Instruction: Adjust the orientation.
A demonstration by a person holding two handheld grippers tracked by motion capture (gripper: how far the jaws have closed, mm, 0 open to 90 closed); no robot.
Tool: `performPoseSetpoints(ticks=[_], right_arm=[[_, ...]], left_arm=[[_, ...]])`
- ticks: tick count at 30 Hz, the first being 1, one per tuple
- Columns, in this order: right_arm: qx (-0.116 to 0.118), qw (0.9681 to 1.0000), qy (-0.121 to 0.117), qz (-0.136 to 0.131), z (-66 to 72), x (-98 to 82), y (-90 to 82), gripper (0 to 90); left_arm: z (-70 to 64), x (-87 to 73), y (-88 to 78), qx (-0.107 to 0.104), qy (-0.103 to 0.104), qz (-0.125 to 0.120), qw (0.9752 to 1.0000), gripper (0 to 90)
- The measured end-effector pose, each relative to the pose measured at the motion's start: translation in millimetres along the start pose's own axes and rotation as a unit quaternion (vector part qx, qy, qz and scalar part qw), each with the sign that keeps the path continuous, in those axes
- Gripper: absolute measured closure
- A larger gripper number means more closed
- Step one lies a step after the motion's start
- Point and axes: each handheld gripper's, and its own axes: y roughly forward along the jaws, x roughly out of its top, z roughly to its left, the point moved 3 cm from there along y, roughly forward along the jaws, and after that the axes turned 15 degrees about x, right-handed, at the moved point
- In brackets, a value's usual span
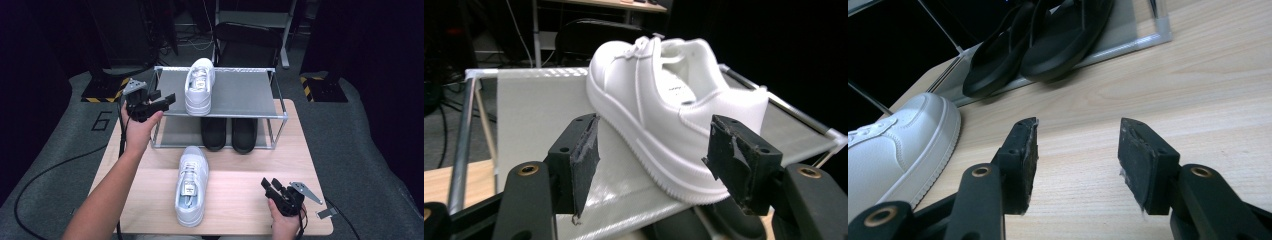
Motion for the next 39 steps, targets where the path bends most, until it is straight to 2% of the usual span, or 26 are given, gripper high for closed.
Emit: performPoseSetpoints(ticks=[7, 8, 13, 15, 18, 19, 22, 28, 34, 35, 37, 39], right_arm=[[0.008, 0.9998, -0.015, 0.009, 7.5, 0.1, 5.7, 50.1], [0.009, 0.9999, -0.011, 0.008, 8.8, 0.0, 6.4, 50.1], [0.018, 0.9994, -0.025, 0.014, 15.8, 0.2, 8.3, 50.7], [0.024, 0.9991, -0.030, 0.016, 21.4, 1.0, 9.9, 50.9], [0.033, 0.9984, -0.040, 0.024, 30.7, 1.1, 13.1, 51.2], [0.037, 0.9980, -0.044, 0.026, 35.1, 0.1, 15.3, 51.3], [0.044, 0.9972, -0.049, 0.036, 42.4, -4.1, 19.3, 51.4], [0.072, 0.9939, -0.056, 0.063, 58.5, -13.1, 29.9, 51.4], [0.100, 0.9891, -0.071, 0.081, 80.1, -18.0, 42.5, 51.4], [0.105, 0.9881, -0.078, 0.082, 83.2, -18.5, 44.1, 51.4], [0.115, 0.9865, -0.076, 0.088, 90.7, -20.0, 46.5, 51.4], [0.123, 0.9845, -0.081, 0.095, 96.5, -21.0, 49.4, 51.4]], left_arm=[[-2.1, -10.7, -10.4, -0.014, 0.002, -0.009, 0.9999, 38.0], [-2.6, -12.4, -12.3, -0.014, 0.005, -0.010, 0.9998, 38.1], [-4.1, -23.9, -22.4, -0.025, 0.020, -0.017, 0.9993, 41.2], [-3.4, -30.5, -27.8, -0.030, 0.017, -0.021, 0.9992, 42.8], [-0.4, -40.2, -35.3, -0.033, 0.024, -0.022, 0.9989, 43.7], [0.7, -42.6, -37.1, -0.030, 0.024, -0.022, 0.9990, 46.4], [4.8, -52.2, -40.6, -0.029, 0.025, -0.014, 0.9992, 50.3], [11.0, -72.9, -48.1, -0.024, 0.028, -0.013, 0.9992, 51.3], [15.6, -86.5, -48.3, -0.026, 0.014, -0.009, 0.9995, 51.4], [16.2, -88.0, -48.9, -0.024, 0.018, -0.007, 0.9995, 51.3], [16.1, -92.0, -52.0, -0.018, 0.022, -0.011, 0.9995, 51.3], [15.8, -95.1, -54.9, -0.018, 0.020, -0.013, 0.9995, 50.7]])
